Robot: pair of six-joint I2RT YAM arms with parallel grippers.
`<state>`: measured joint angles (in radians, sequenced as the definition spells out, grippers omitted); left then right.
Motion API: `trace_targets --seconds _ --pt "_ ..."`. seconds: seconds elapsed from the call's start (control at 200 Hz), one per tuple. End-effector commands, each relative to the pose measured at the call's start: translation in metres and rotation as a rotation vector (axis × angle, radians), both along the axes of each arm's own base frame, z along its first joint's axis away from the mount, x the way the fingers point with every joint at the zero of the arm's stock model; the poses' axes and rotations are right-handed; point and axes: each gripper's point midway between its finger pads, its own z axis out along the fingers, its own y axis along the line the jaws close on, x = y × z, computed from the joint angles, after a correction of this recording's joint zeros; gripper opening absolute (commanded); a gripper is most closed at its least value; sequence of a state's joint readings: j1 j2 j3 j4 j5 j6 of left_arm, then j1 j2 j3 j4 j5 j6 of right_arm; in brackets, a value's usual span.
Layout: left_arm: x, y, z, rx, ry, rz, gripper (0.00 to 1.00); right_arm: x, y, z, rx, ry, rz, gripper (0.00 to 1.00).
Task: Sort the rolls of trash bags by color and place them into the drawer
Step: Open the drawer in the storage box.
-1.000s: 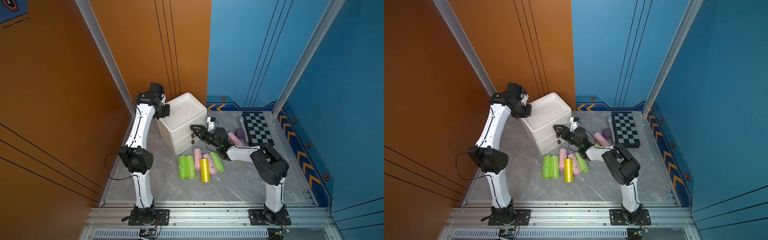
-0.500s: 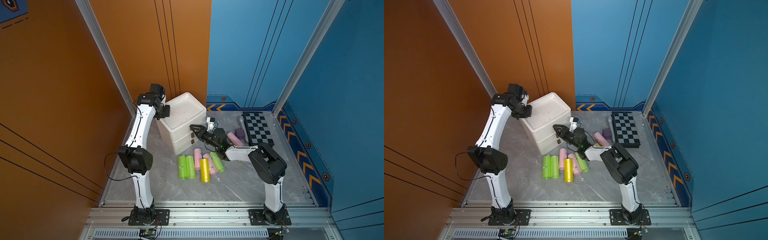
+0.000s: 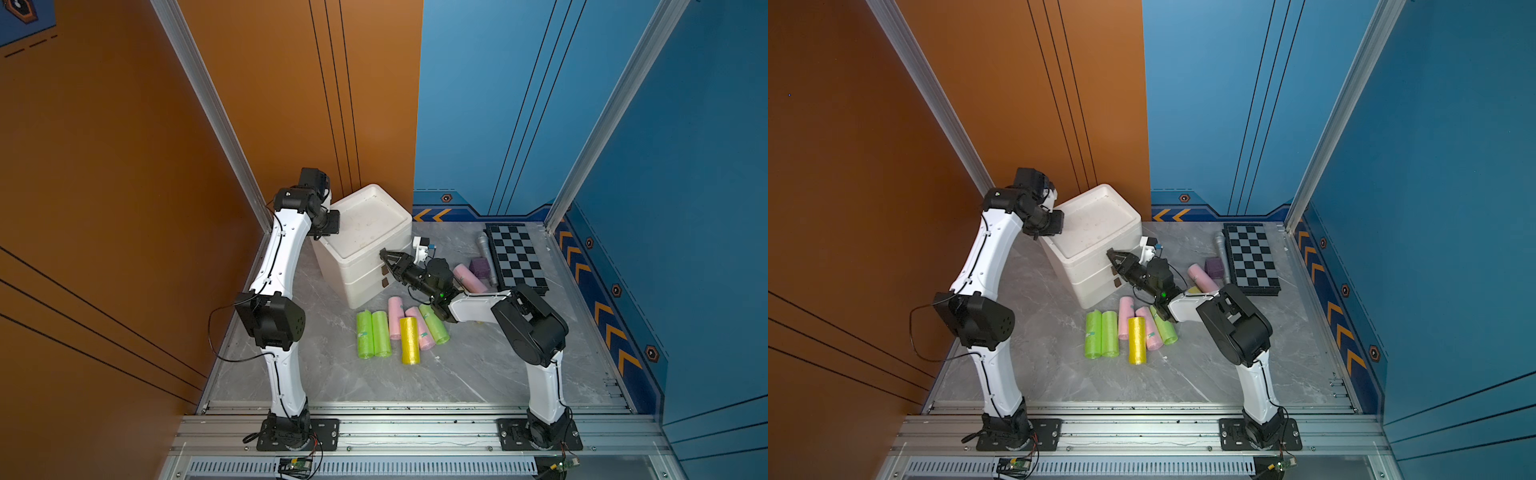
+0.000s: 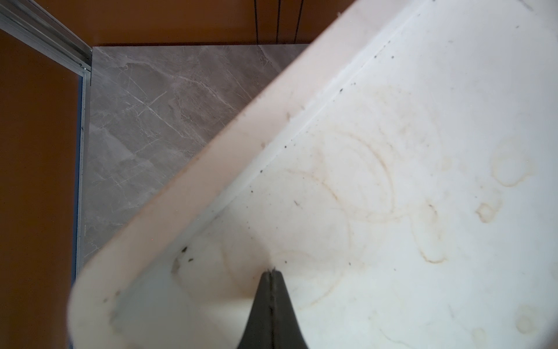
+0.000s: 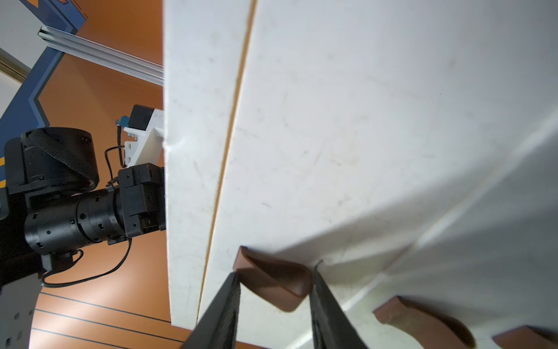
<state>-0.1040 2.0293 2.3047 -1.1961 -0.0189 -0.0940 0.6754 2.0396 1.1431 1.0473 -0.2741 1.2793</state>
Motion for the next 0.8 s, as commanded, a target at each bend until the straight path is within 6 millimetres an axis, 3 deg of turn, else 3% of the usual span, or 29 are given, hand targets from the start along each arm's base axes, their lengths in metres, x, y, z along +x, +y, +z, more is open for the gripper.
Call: trace_targets --seconds 0.0,0.355,0.541,0.666,0.721,0.796 --pt "-0.021 -0.001 -0.032 0.019 0.147 -0.019 0.00 0.004 0.000 0.004 0.028 -0.012 -0.028 0.25" --pt "-0.021 -0.002 -0.031 0.018 0.144 -0.022 0.00 0.002 -0.005 0.000 -0.003 -0.008 -0.045 0.21" --pt "-0.020 -0.002 -0.032 0.013 0.145 -0.019 0.00 -0.001 -0.015 0.002 -0.007 -0.031 -0.066 0.08" --pt "-0.020 -0.002 -0.032 0.003 0.148 -0.014 0.00 0.001 -0.018 -0.002 -0.002 -0.014 -0.055 0.07" --pt "-0.020 -0.002 -0.032 0.001 0.148 -0.013 0.00 0.001 -0.020 0.001 0.018 -0.028 -0.056 0.01" --pt "-0.020 -0.003 -0.032 -0.001 0.149 -0.012 0.00 0.001 -0.020 0.007 0.057 -0.053 -0.044 0.00"
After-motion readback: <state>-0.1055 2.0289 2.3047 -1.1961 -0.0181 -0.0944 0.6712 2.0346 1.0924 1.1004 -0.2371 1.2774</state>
